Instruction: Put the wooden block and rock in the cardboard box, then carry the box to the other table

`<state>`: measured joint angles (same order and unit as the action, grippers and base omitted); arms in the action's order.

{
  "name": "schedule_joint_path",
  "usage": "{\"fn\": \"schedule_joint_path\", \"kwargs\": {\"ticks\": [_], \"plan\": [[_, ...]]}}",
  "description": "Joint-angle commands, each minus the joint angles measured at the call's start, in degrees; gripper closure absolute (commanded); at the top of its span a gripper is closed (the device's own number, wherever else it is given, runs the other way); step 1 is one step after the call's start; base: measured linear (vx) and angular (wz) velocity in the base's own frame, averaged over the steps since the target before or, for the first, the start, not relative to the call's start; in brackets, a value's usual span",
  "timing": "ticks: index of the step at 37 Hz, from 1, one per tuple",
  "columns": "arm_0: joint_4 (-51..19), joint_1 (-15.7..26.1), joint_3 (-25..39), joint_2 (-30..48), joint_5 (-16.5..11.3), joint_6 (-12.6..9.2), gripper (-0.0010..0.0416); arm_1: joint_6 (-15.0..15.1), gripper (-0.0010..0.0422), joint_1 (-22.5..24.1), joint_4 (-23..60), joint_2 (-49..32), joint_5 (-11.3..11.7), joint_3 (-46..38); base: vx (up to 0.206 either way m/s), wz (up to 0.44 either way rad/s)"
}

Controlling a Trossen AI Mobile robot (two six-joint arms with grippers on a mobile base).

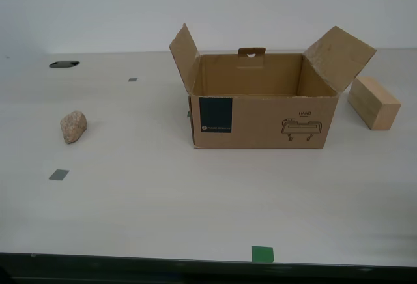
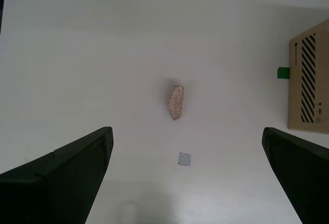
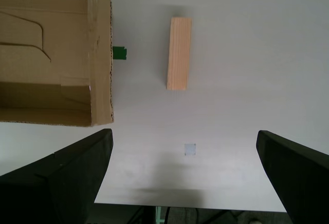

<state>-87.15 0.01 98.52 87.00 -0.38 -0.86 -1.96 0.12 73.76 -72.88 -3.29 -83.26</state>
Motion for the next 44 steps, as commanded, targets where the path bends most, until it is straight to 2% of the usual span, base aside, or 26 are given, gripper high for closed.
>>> {"fn": "schedule_joint_path", "kwargs": {"ticks": [1,32,44], "plan": [[0.15,0.04,0.0,-0.02,0.02,0.09,0.0016,-0.15,0.0014,0.02,-0.07,-0.02,0.07,-0.02,0.0,0.0],[1.62,0.04,0.0,0.17,0.02,0.0,0.0016,-0.13,0.0014,0.02,-0.35,-0.02,0.07,0.24,0.0,0.0],[4.04,0.04,0.0,3.54,0.02,0.04,0.0016,-0.13,0.0014,0.02,-0.66,0.0,0.07,5.6,0.0,0.0]]}}
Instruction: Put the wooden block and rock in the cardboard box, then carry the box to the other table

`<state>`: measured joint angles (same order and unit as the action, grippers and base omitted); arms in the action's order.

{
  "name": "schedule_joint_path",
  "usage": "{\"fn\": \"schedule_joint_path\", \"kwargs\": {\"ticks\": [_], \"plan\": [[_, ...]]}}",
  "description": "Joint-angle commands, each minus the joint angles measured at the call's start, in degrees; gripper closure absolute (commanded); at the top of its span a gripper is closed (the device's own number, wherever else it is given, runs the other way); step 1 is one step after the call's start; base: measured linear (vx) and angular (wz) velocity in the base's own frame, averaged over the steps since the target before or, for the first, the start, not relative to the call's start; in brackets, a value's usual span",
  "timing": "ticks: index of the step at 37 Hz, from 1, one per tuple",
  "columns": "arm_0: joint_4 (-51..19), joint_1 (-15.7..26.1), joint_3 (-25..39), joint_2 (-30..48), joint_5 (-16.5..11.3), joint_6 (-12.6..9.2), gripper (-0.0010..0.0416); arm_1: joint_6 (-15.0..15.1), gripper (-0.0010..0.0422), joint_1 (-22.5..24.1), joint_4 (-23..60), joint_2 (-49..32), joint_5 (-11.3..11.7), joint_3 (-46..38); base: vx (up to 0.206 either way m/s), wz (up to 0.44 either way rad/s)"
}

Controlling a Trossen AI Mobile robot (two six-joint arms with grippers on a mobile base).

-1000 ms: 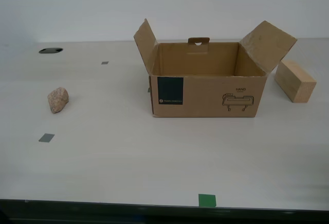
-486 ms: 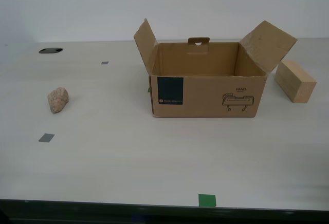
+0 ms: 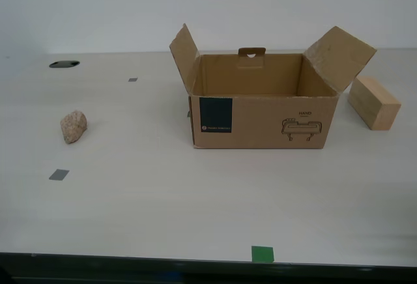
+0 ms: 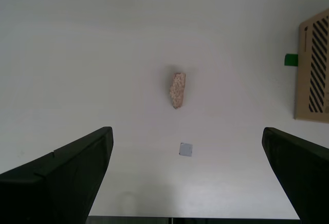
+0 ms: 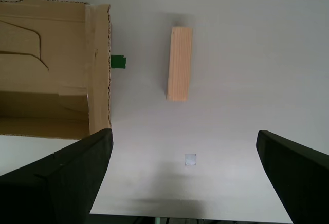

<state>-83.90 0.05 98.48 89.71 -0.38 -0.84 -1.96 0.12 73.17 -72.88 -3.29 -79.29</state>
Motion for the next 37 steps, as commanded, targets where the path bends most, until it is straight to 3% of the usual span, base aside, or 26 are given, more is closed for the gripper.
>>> {"fn": "schedule_joint_path", "kwargs": {"ticks": [1,29,37], "plan": [[1.03,0.0,0.04,0.98,0.02,0.02,0.0016,-0.09,0.0014,0.0,-0.09,0.0,0.07,2.14,0.0,0.0],[4.94,-0.02,-0.5,9.4,0.0,0.9,0.0016,-0.13,0.0014,0.02,-3.43,0.0,0.04,4.35,0.0,0.0],[10.58,-0.11,-5.33,10.27,0.02,0.92,0.0016,-0.15,0.0014,0.02,-3.39,0.0,0.07,4.35,0.0,0.0]]}}
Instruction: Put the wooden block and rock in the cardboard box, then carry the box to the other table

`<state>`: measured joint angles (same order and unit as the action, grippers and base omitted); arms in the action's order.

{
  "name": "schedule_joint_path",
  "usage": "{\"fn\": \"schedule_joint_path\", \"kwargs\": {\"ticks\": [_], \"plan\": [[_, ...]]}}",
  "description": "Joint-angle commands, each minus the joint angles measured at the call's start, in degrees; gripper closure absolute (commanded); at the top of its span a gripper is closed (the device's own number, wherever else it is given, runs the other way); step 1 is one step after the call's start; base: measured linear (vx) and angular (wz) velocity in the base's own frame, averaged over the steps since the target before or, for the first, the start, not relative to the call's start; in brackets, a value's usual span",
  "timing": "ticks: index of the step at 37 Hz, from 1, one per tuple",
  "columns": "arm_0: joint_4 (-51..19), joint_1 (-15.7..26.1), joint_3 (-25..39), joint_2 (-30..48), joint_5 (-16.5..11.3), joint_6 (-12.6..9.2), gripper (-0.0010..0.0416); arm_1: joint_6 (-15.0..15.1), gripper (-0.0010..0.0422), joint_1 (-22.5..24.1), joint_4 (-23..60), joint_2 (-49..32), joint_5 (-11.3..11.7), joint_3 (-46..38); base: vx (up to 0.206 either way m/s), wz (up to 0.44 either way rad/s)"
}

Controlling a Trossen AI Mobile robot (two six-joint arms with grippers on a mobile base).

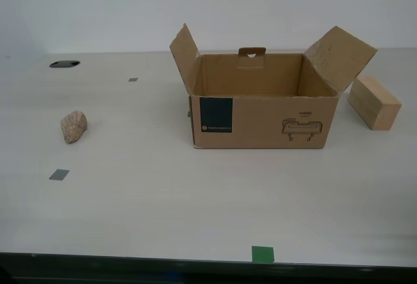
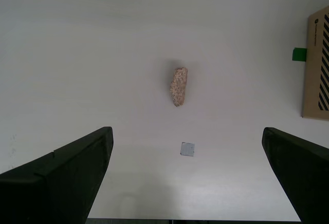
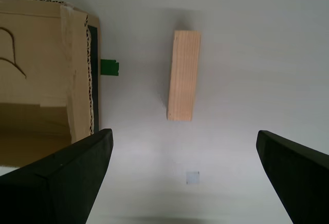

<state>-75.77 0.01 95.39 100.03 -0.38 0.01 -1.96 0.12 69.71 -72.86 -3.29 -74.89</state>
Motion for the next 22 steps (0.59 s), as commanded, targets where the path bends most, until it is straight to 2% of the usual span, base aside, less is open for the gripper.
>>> {"fn": "schedule_joint_path", "kwargs": {"ticks": [1,12,22], "plan": [[3.17,-0.09,-3.17,-0.04,0.02,0.09,0.0016,-0.15,0.0014,0.02,0.09,-0.02,0.07,-0.04,0.0,0.0],[9.11,-1.95,-11.74,-0.04,0.02,0.52,0.0017,-0.15,0.0014,0.02,0.07,-0.02,0.07,-0.04,0.0,0.0],[14.67,-4.42,-17.0,-0.04,0.02,2.03,0.0016,-0.15,0.0014,0.02,0.02,-0.02,0.04,-0.04,0.0,0.0]]}}
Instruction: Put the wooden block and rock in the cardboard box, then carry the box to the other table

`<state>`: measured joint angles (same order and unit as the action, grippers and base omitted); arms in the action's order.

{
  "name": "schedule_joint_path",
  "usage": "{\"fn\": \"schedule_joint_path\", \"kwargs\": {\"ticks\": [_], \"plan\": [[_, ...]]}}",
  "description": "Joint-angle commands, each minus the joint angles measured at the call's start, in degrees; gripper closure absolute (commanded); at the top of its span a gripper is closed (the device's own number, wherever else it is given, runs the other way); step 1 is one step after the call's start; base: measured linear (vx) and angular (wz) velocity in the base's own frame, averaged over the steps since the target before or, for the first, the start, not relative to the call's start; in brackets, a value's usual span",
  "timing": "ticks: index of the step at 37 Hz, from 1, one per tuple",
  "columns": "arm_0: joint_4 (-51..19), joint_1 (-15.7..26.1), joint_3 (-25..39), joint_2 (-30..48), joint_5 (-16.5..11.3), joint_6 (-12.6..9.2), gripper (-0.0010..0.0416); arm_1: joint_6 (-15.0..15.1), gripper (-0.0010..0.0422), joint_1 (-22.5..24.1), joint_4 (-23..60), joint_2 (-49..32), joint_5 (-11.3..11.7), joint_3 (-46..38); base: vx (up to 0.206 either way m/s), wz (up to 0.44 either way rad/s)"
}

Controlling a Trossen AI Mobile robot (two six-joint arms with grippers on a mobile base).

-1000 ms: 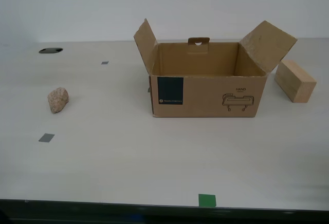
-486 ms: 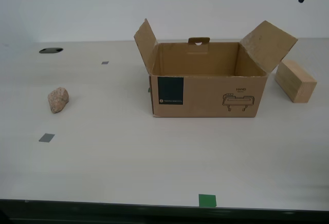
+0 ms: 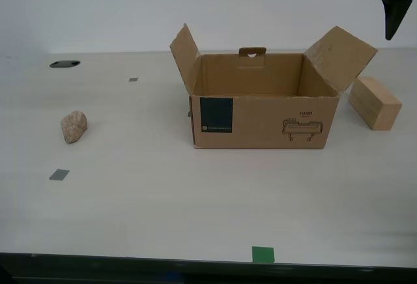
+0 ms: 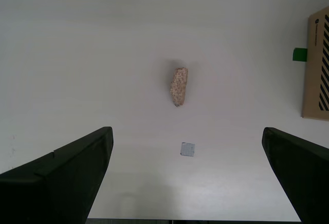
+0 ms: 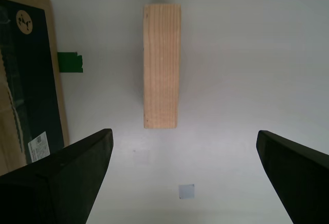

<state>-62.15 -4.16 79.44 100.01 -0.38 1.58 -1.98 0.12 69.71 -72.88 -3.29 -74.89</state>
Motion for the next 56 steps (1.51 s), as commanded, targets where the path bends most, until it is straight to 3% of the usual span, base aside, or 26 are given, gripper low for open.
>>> {"fn": "schedule_joint_path", "kwargs": {"ticks": [1,20,25,32,36,46,56], "plan": [[1.2,-0.24,-1.38,-0.02,0.0,0.46,0.0017,-0.13,0.0014,0.02,0.04,0.0,0.07,-0.04,0.0,0.0],[2.62,-0.24,-2.47,0.02,-0.02,1.01,0.0017,0.5,0.0014,0.04,0.0,-5.49,0.09,0.02,0.0,0.0],[3.63,-0.13,-2.47,0.02,-1.68,1.01,0.0016,0.55,0.0014,0.02,-0.59,-5.62,0.07,0.04,0.0,0.0],[3.91,-0.11,-2.47,0.02,-1.99,0.98,0.0016,0.61,0.0014,0.02,-0.39,-5.6,0.07,0.04,0.0,0.0],[4.37,-0.02,-2.47,1.51,-3.43,0.79,0.0016,0.79,0.0014,0.04,-0.48,-5.6,0.07,0.04,0.0,0.0],[6.12,0.09,-2.47,8.57,-3.41,0.46,0.0017,0.96,0.0014,0.02,0.35,-5.6,0.07,0.07,0.0,0.0],[10.97,-0.02,-2.47,9.38,-3.43,0.52,0.0016,0.96,0.0014,0.02,0.9,-5.6,0.07,0.09,0.0,0.0]]}}
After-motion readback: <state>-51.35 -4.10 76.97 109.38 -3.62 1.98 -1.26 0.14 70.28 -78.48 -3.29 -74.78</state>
